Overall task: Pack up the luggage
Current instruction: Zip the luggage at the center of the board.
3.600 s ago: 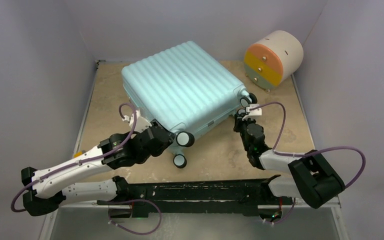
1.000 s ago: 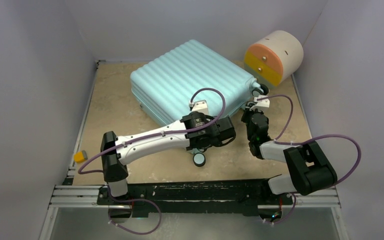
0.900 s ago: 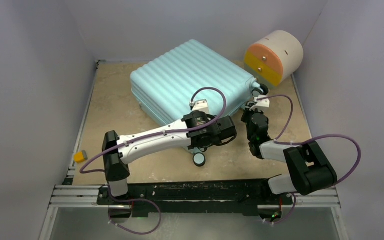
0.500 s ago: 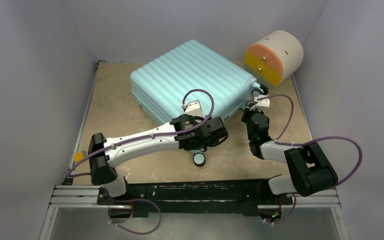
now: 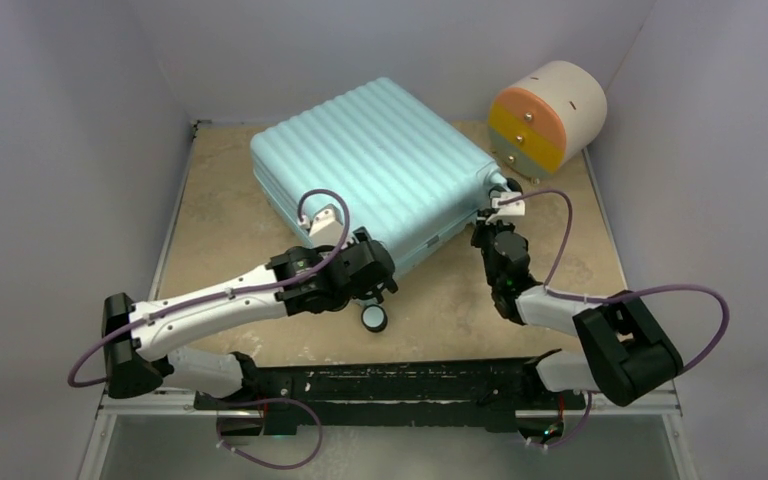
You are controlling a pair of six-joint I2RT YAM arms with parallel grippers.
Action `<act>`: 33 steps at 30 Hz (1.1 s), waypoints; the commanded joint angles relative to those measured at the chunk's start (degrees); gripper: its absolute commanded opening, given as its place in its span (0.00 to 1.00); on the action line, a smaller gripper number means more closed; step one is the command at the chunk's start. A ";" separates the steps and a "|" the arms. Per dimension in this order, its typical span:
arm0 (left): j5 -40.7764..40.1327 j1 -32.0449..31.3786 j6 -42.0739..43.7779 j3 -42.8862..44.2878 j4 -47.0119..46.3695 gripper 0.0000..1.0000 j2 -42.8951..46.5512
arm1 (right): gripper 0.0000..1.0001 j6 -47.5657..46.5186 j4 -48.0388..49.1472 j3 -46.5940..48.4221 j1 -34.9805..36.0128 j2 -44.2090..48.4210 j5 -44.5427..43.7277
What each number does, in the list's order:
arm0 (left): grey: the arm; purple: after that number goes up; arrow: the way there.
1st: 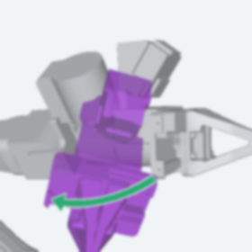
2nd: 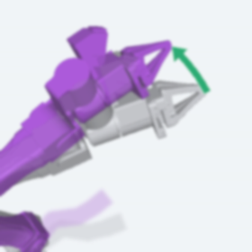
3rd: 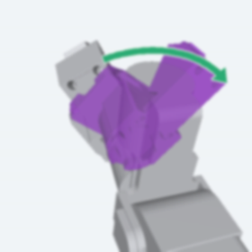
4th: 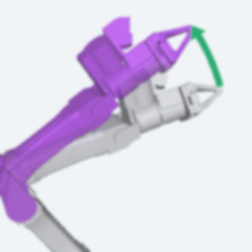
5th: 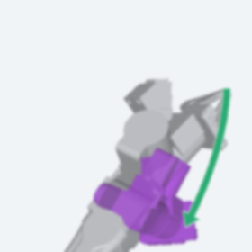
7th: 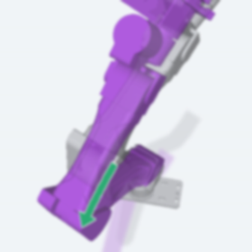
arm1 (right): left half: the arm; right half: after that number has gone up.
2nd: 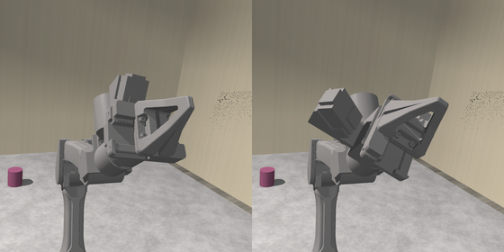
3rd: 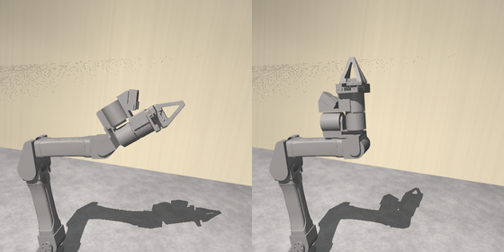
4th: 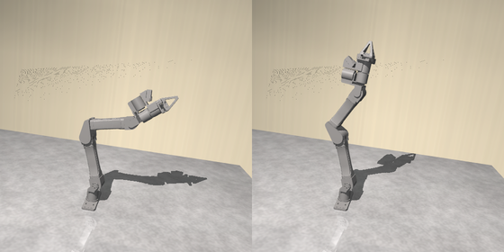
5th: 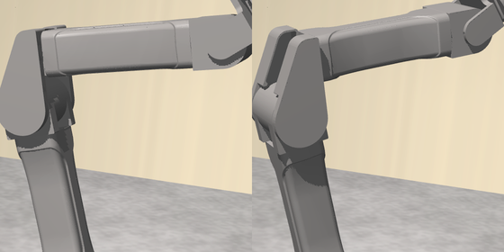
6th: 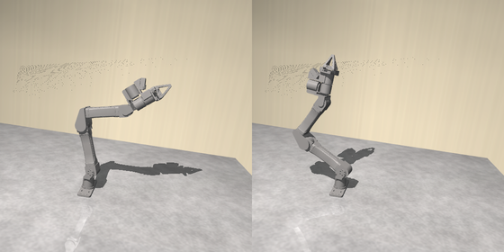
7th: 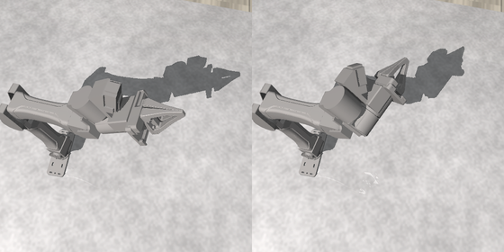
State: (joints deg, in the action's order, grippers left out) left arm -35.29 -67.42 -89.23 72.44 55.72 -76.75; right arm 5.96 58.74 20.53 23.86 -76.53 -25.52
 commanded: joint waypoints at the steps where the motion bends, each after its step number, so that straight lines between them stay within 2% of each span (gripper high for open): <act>1: -5.76 3.21 5.66 -8.35 16.11 0.00 6.72 | 0.00 -0.98 5.12 1.46 0.55 0.49 -1.59; 10: -8.67 4.15 3.18 -10.42 23.82 0.00 13.24 | 0.00 1.06 2.81 -0.63 0.75 1.24 -2.45; 14: -9.22 4.73 2.38 -10.67 25.38 0.00 14.83 | 0.00 0.86 9.43 -2.87 0.77 -2.11 -4.89; 23: -8.80 5.16 1.09 -13.80 25.55 0.00 17.39 | 0.00 8.72 18.36 -4.34 -2.84 -9.71 -10.98; 25: -8.90 5.42 1.15 -13.78 25.71 0.00 17.74 | 0.00 10.13 18.27 -3.83 -4.05 -10.32 -10.44; 28: -9.35 5.54 0.67 -12.53 27.14 0.00 18.33 | 0.00 6.60 20.47 -3.43 -4.10 -9.29 -7.64; 31: -9.76 5.54 0.91 -9.79 29.03 0.00 19.43 | 0.00 6.06 17.02 -3.82 -4.08 -5.76 -4.66; 33: -9.16 5.54 2.38 -7.73 28.73 0.00 20.48 | 0.10 5.67 14.13 -4.00 -4.08 -3.11 -3.25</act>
State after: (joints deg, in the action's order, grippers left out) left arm -42.50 -62.24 -88.86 59.35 81.32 -58.74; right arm 14.94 76.09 17.02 22.46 -84.49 -23.77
